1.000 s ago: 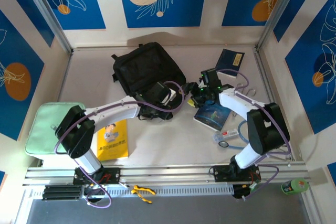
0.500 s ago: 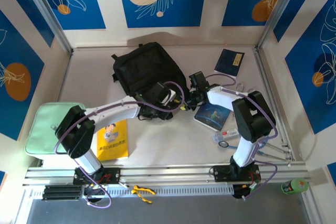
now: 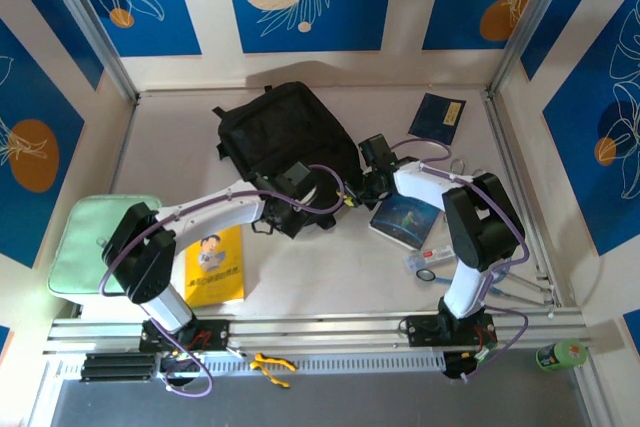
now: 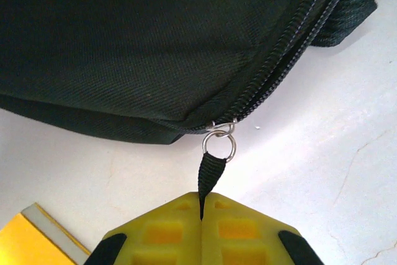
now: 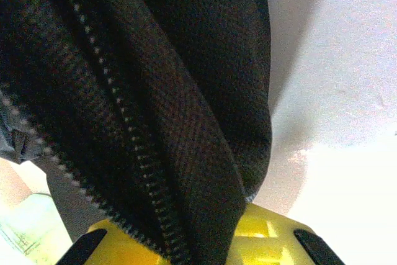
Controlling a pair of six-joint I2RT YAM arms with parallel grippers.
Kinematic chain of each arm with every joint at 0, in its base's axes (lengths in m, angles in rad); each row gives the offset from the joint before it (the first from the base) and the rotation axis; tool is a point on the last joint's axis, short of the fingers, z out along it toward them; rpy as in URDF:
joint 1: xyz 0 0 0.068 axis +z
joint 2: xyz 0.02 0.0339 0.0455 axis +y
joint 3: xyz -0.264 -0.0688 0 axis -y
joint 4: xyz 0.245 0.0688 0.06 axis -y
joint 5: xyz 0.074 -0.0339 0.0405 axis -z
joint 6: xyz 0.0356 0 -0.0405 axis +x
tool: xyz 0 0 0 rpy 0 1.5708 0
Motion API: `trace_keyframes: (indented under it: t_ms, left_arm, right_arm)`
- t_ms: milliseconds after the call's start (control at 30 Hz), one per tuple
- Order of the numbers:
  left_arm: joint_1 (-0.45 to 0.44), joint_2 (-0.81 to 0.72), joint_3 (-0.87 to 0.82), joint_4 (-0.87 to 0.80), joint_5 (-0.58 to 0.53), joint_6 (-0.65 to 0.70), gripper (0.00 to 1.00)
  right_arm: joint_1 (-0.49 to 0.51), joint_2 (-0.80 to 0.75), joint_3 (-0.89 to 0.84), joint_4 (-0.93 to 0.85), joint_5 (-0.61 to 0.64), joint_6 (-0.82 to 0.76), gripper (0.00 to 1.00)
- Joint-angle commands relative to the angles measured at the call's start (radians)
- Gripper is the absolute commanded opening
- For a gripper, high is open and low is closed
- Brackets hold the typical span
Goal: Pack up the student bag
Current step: Unzip the student bag at the top-center of the table.
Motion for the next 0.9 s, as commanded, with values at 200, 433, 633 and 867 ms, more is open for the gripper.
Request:
trace_keyframes:
  t_ms: [200,433,633,867]
  left_arm:
    - [0.088,0.025,0.000,-0.103,-0.033,0.012,0.00]
    - [0.122,0.070,-0.007,-0.072,0.024,0.038,0.00]
    - [0.133,0.086,-0.018,-0.082,0.017,0.038,0.00]
    - [0.128,-0.022,0.014,0.016,0.169,0.030,0.00]
  right_arm:
    - [-0.011,-0.004,0.035,-0.102,0.095,-0.035,0.15]
    - [-0.012,-0.024,0.031,-0.117,0.119,-0.042,0.11]
    - [-0.017,-0.037,0.027,-0.117,0.133,-0.040,0.11]
    - [-0.016,-0.051,-0.012,-0.013,0.042,-0.038,0.22]
